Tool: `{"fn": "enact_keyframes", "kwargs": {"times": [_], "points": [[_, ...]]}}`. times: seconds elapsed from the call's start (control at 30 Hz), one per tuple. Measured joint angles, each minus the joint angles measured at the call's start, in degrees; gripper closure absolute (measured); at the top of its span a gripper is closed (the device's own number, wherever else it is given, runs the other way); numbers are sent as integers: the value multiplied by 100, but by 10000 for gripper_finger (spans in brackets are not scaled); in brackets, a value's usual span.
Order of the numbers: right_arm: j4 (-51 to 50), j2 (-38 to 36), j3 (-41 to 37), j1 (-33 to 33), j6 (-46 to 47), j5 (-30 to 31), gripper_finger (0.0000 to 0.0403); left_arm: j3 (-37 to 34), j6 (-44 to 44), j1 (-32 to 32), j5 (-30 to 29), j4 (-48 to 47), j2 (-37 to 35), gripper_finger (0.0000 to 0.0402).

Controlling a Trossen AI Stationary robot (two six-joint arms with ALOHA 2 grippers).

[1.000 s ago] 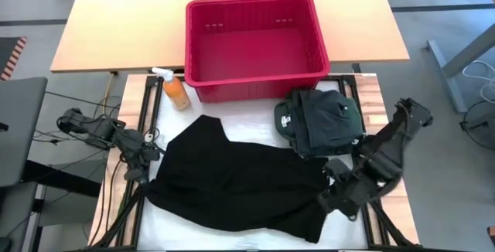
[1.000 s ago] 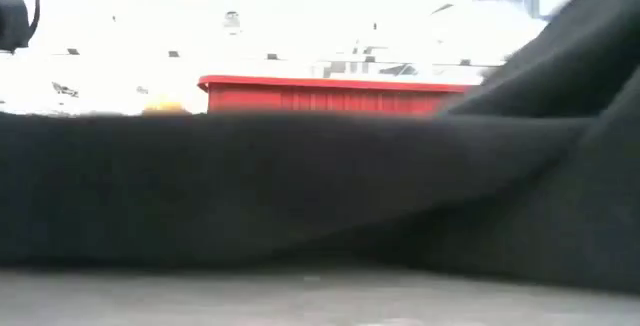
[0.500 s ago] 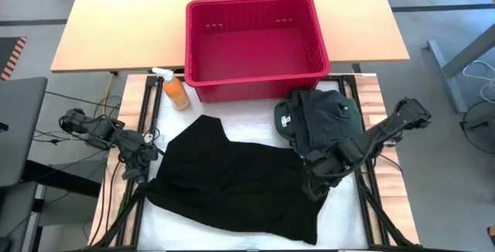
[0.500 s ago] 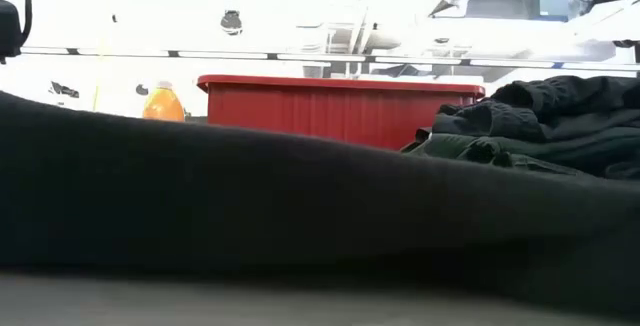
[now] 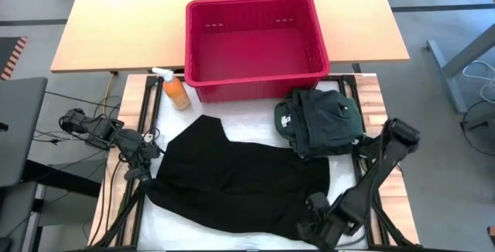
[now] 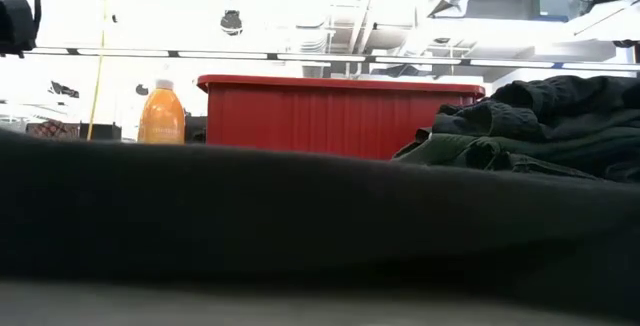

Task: Fold Laundry from Bin
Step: Fold the black shirt

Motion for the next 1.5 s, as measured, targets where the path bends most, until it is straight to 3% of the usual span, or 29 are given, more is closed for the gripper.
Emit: {"fn": "enact_keyframes", "kwargs": {"times": [0.17,0.37,0.57,0.8,1.17,1.33,1.5], "points": [[575,499,2,93,303,156,153,0,-48,0,57,7,0,401],[545,876,2,89,473,151,152,0,-232,0,64,32,0,401],[368,1003,4,57,569,92,152,0,-320,0,60,39,0,401],[181,1169,4,124,687,-459,157,0,-371,1,-12,61,1,401],[303,1279,-122,266,682,-411,161,2,-376,0,-91,63,2,401],[849,1243,-498,294,662,-263,188,2,-389,0,-112,66,2,401],[1031,1233,-622,342,541,-98,251,2,-424,0,-132,70,2,401]]}}
